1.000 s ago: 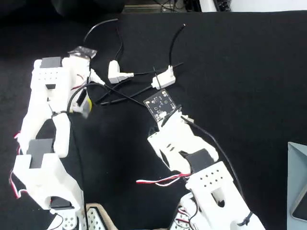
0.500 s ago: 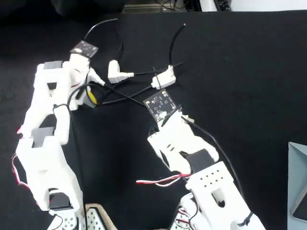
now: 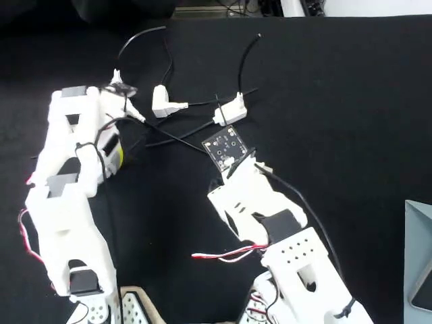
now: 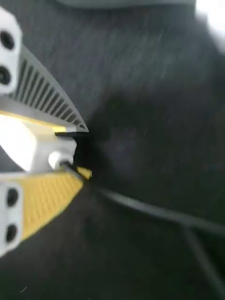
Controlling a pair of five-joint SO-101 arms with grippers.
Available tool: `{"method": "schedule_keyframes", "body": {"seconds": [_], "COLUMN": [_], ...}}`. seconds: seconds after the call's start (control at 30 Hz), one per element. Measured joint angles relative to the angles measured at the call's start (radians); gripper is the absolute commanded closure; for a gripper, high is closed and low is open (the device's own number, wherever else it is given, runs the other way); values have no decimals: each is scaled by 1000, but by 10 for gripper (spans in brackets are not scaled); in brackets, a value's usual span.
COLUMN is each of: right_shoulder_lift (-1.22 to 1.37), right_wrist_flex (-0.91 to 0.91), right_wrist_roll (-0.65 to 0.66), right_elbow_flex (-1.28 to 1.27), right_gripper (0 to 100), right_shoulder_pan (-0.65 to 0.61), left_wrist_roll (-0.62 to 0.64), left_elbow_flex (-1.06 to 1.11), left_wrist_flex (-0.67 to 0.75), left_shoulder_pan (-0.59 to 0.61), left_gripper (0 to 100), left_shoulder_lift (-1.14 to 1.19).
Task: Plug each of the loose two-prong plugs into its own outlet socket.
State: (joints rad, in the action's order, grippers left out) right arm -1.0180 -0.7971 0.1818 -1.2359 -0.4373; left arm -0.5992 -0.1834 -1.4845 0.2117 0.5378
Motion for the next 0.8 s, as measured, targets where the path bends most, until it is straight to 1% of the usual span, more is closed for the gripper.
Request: {"method": "schedule_keyframes", "body": {"seconds": [0.1, 0.2, 0.33, 0.47, 0.67, 0.73, 0.8], "right_shoulder_lift": [0, 0, 0, 0, 0, 0, 0], "right_wrist_flex": [0, 0, 0, 0, 0, 0, 0], "right_wrist_roll": [0, 0, 0, 0, 0, 0, 0], "right_elbow_flex": [0, 0, 0, 0, 0, 0, 0], "right_gripper": [985, 985, 985, 985, 985, 985, 985], "right_shoulder_pan": [0, 0, 0, 0, 0, 0, 0], "left_wrist_roll": [2, 2, 84, 172, 238, 242, 242], "left_elbow_flex": [0, 0, 0, 0, 31, 31, 23], "left_wrist_flex": [-78, -161, -224, -232, -219, -187, -144], "left_shoulder_pan": [-40, -95, -181, -247, -331, -334, -321], "left_gripper": [973, 970, 970, 970, 966, 925, 838], "left_shoulder_lift": [0, 0, 0, 0, 0, 0, 0]}}
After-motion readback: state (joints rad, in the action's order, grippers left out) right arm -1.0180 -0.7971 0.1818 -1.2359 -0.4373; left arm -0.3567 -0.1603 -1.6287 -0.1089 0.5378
